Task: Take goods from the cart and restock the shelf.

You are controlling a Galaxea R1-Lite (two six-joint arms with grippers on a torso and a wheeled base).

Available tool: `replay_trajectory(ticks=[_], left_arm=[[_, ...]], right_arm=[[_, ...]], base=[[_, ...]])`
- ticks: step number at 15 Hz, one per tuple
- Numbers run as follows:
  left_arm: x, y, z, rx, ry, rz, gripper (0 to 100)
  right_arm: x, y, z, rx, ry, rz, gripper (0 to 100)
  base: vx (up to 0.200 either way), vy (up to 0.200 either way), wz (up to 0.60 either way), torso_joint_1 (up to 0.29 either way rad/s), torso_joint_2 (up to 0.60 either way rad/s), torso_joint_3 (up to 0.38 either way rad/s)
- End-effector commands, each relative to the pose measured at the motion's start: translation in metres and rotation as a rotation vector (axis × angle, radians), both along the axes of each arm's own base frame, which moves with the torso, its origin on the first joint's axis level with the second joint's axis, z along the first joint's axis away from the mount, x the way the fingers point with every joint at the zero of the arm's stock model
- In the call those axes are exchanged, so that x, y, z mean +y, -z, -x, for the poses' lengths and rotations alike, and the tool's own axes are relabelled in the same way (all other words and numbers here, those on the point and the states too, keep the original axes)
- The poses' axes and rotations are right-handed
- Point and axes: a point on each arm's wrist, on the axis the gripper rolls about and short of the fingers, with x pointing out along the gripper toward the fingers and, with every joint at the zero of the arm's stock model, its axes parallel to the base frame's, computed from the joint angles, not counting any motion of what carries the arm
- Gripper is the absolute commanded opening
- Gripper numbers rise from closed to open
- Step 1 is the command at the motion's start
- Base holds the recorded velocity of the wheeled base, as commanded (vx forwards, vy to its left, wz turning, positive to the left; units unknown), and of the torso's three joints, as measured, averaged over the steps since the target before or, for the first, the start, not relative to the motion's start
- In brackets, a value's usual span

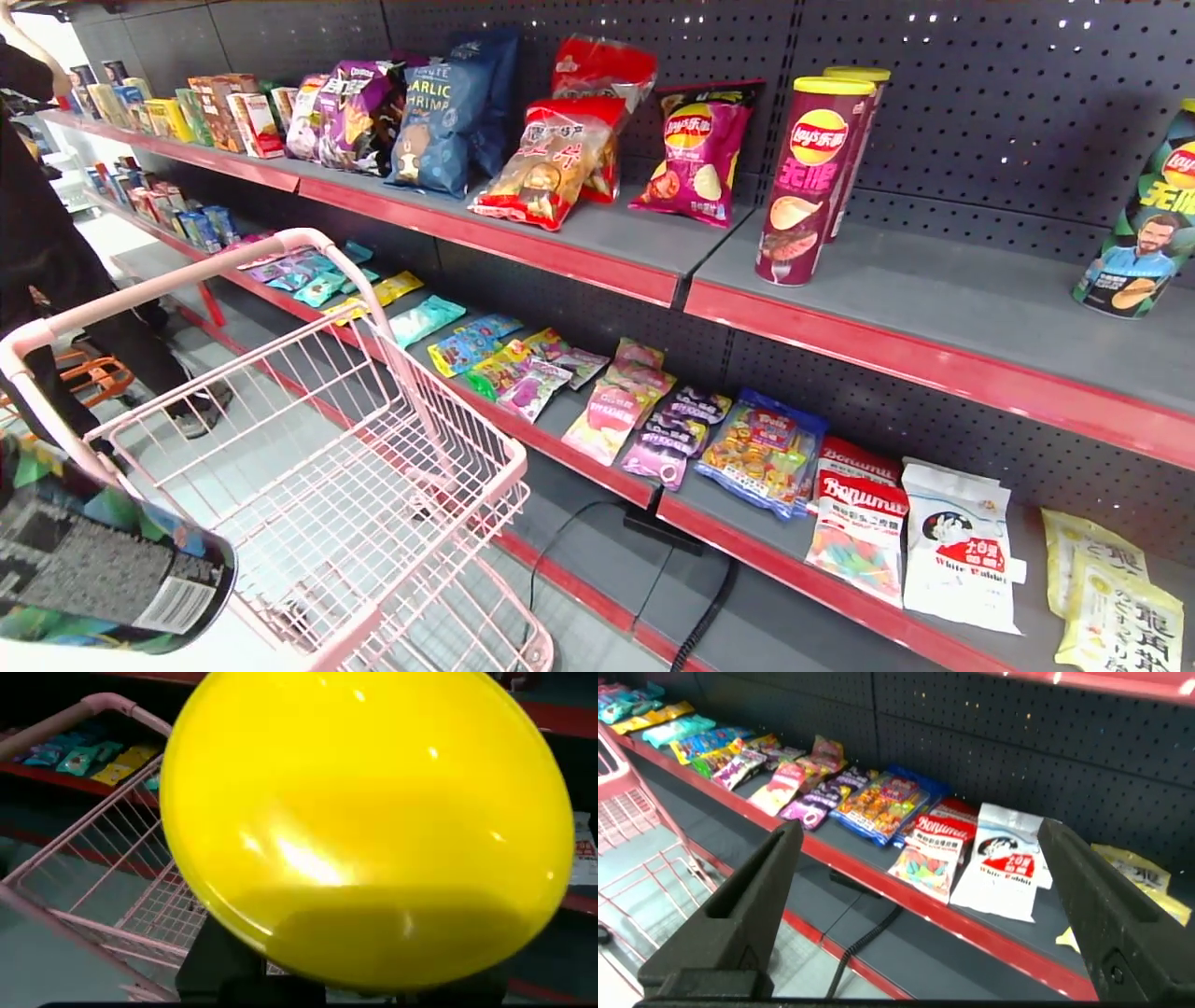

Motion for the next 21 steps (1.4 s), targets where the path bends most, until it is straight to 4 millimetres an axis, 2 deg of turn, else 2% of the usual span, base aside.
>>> replay_trajectory(ticks=[1,3,11,21], left_arm=[[-0.003,0.021,0.043,-0.11,-0.007,-0.009,0],[-0.003,0.036,0.052,-0.122,-0.017,-0.013,0],[-0.003,0.044,0.056,-0.127,-0.053,-0.012,0],[-0.003,0.042,0.057,-0.146,-0.05,-0.055,0]], right_arm=[[0.0,0.0,0.0,0.0,-0.001,0.0,100],[0.0,0.0,0.0,0.0,-0.001,0.0,100],[0.0,0.0,0.0,-0.002,-0.001,0.0,100],[0.0,0.0,0.0,-0.002,-0.001,-0.003,100]], base=[[0.0,0.0,0.0,0.198,-0.53,-0.33],[0.0,0.0,0.0,0.217,-0.56,-0.339],[0.0,0.0,0.0,0.197,-0.49,-0.292],[0.0,0.0,-0.6,0.008,-0.01,-0.004]])
